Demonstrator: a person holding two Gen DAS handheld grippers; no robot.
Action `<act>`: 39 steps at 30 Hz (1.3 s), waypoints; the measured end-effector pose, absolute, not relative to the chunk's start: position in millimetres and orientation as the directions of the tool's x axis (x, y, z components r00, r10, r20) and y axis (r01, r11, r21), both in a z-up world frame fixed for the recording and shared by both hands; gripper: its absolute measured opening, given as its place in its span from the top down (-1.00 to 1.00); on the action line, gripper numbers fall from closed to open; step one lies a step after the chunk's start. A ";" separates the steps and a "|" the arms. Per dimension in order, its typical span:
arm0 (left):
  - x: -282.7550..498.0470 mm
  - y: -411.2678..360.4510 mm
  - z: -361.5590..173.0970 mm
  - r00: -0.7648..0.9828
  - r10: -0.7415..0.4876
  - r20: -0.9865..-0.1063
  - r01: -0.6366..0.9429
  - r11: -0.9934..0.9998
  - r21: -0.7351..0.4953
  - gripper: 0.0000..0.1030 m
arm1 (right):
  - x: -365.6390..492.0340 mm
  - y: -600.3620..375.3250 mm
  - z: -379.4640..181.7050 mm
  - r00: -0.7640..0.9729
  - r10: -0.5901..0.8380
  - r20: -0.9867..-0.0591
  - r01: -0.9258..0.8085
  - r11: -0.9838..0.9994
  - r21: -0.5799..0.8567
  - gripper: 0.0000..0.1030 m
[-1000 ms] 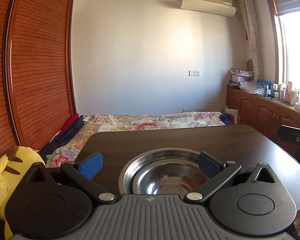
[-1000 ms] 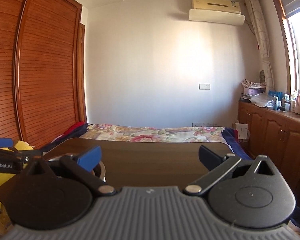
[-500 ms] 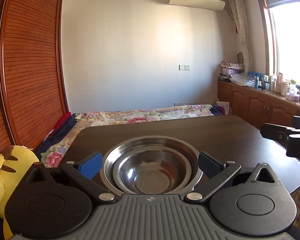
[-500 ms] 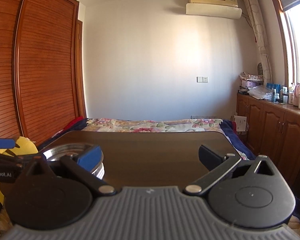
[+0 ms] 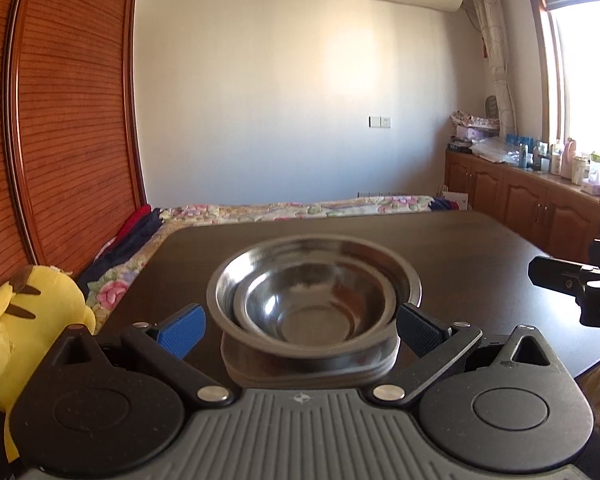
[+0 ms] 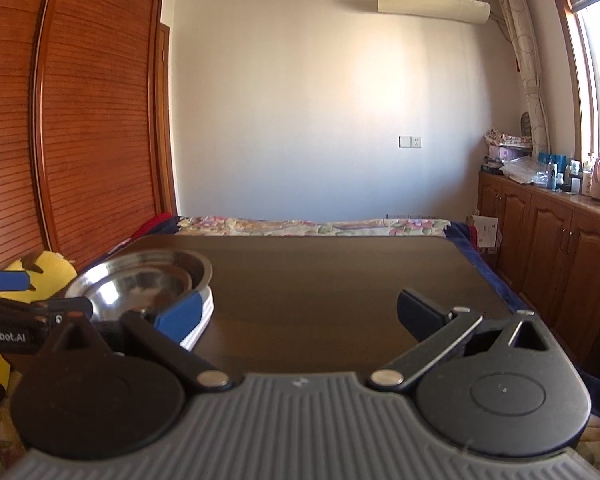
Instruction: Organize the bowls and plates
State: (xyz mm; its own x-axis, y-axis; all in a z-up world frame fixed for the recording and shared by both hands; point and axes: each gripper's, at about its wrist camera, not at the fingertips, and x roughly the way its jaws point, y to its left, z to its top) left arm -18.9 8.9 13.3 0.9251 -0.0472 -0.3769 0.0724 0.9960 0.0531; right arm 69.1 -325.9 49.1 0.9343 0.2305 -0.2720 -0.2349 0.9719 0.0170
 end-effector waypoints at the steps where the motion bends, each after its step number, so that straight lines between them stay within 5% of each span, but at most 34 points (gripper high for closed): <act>1: -18.6 9.5 10.1 0.923 -0.046 -0.382 0.072 0.996 0.053 -1.00 | 69.5 -325.6 46.9 0.933 0.229 -0.277 -0.233 0.972 0.017 -1.00; 39: -15.6 13.9 -6.9 0.908 -0.040 -0.418 0.063 0.997 0.041 -1.00 | 73.9 -330.6 37.8 0.920 0.228 -0.319 -0.229 0.973 0.033 -1.00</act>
